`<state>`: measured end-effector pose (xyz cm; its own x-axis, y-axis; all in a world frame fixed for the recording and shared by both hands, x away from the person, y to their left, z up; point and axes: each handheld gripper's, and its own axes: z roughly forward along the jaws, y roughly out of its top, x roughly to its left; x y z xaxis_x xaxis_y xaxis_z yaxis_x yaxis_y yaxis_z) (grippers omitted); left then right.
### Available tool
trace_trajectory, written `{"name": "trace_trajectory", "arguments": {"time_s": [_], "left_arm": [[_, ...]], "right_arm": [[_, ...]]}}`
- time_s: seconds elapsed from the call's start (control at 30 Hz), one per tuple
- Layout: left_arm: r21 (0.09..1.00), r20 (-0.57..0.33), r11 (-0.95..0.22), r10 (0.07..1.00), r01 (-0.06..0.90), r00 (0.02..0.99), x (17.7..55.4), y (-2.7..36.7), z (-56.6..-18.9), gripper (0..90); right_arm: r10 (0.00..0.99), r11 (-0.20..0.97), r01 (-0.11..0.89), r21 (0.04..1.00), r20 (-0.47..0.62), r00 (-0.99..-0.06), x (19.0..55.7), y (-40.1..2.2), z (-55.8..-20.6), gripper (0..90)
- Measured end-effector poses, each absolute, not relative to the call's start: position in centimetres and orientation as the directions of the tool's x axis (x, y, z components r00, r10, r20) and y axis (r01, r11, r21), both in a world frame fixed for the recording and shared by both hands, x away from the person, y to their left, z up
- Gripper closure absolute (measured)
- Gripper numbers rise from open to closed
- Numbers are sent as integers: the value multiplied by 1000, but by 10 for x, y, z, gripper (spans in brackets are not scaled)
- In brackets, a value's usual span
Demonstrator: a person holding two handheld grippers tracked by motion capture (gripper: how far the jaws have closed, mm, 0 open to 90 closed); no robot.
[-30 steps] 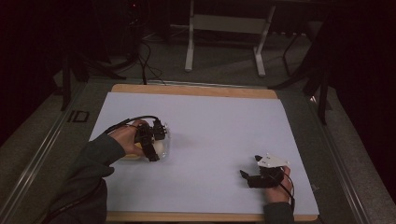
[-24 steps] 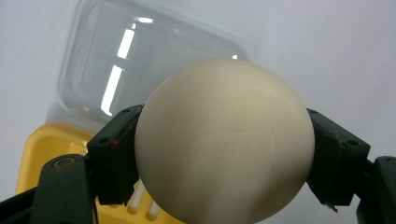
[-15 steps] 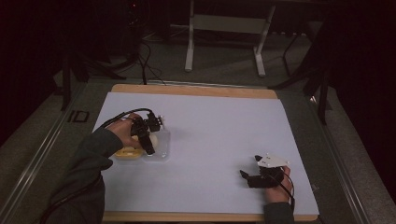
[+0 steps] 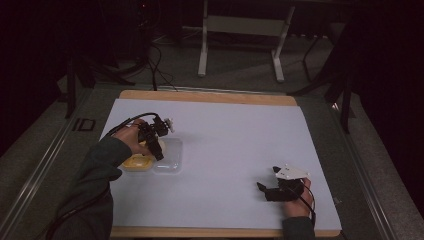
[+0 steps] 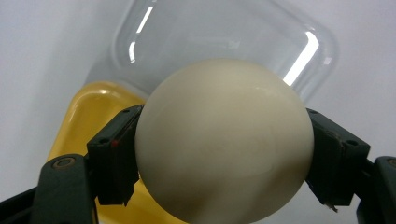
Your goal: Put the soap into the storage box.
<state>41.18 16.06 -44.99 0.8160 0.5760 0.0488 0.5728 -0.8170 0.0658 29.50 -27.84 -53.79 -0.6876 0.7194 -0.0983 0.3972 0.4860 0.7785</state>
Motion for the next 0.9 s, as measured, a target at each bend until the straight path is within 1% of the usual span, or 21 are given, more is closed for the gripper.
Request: {"name": "trace_trajectory", "arguments": {"time_s": [0.23, 0.43, 0.63, 0.9], "left_arm": [[86, 63, -765, 644, 639, 762, 417, 170, -451, 232], [92, 95, -723, 691, 685, 716, 421, 175, -452, 232], [89, 95, -691, 723, 718, 684, 424, 181, -453, 232], [73, 73, -639, 769, 766, 635, 428, 190, -456, 232]], "right_arm": [[720, 486, 398, 778, -98, -687, 295, -278, -538, 138], [720, 486, 398, 778, -98, -687, 295, -278, -538, 138], [719, 486, 397, 778, -99, -688, 295, -278, -538, 138], [719, 488, 398, 777, -100, -687, 295, -278, -538, 138]]}}
